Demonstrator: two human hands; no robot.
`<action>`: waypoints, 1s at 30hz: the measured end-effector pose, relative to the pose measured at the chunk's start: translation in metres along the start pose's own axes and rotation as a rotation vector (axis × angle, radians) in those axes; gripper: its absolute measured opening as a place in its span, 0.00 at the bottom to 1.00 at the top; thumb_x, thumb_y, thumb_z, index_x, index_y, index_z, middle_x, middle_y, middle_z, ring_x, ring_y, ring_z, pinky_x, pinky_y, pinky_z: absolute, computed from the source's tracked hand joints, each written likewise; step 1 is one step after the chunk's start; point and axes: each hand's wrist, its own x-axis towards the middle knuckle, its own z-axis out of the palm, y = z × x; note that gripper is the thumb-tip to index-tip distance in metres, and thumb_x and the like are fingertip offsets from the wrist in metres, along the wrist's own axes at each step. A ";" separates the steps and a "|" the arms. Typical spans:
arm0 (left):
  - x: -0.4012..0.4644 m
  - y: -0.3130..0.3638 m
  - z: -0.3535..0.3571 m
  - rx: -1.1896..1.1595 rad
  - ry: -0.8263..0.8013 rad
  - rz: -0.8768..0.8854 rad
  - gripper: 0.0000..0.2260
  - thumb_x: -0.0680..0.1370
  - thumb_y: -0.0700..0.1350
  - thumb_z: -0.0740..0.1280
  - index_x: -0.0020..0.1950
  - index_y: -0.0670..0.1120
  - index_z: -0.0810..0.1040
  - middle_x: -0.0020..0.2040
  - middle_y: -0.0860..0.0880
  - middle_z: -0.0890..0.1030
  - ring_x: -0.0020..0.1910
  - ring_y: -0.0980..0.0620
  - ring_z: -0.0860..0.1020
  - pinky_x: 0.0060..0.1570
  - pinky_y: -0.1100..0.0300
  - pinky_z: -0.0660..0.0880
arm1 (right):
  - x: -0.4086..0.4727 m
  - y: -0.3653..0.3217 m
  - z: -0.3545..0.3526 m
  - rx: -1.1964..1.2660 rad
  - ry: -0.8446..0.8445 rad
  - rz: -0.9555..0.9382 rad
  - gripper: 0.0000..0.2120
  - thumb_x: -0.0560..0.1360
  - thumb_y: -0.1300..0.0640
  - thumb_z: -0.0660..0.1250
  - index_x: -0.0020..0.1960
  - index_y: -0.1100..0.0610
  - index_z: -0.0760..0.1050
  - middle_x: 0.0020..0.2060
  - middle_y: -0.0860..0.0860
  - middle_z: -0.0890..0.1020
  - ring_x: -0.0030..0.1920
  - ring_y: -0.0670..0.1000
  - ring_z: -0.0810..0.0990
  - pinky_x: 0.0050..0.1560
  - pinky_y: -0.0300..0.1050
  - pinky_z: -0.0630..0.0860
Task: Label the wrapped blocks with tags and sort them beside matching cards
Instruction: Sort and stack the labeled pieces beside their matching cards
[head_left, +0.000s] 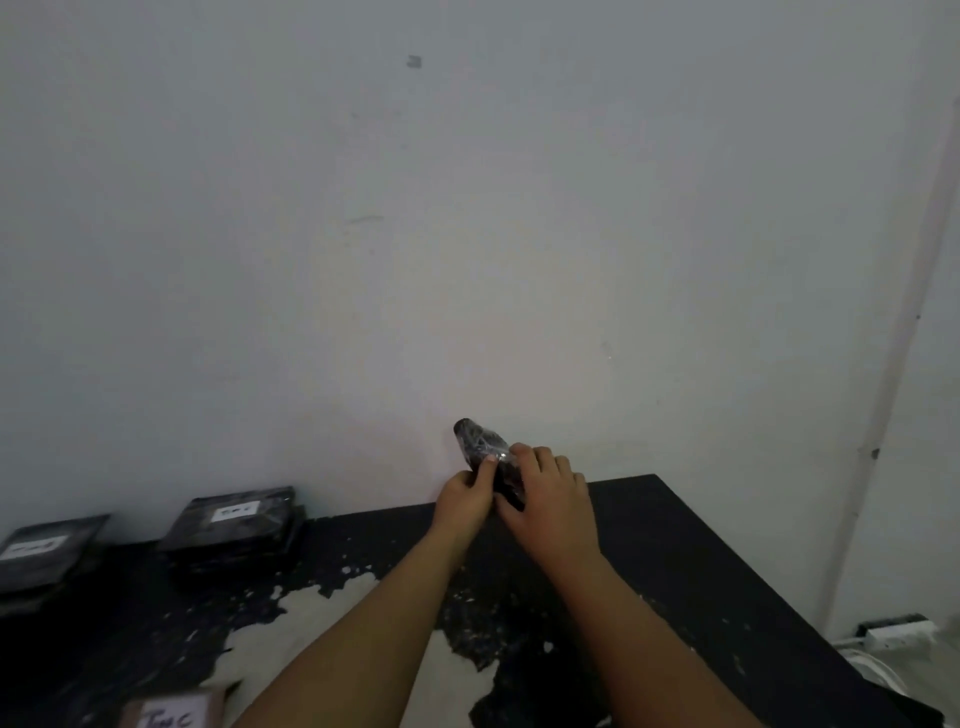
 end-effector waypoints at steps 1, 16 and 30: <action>-0.004 -0.002 -0.015 -0.006 0.025 -0.004 0.23 0.85 0.65 0.61 0.59 0.45 0.82 0.50 0.48 0.86 0.49 0.48 0.85 0.50 0.51 0.83 | -0.003 -0.011 -0.001 0.054 -0.006 -0.016 0.30 0.78 0.39 0.70 0.76 0.47 0.69 0.64 0.49 0.79 0.62 0.54 0.79 0.60 0.53 0.79; -0.058 -0.028 -0.225 -0.195 0.216 -0.012 0.20 0.83 0.60 0.62 0.65 0.47 0.82 0.54 0.45 0.87 0.51 0.44 0.87 0.54 0.47 0.86 | -0.023 -0.192 0.020 0.559 -0.158 0.054 0.34 0.73 0.33 0.75 0.74 0.44 0.70 0.59 0.45 0.82 0.54 0.47 0.83 0.53 0.52 0.85; -0.081 -0.069 -0.354 -0.245 0.374 0.025 0.17 0.85 0.54 0.65 0.73 0.51 0.74 0.59 0.47 0.84 0.57 0.46 0.85 0.58 0.43 0.85 | -0.045 -0.312 0.065 0.673 -0.201 -0.111 0.32 0.75 0.33 0.73 0.74 0.43 0.71 0.65 0.44 0.77 0.61 0.46 0.81 0.59 0.47 0.83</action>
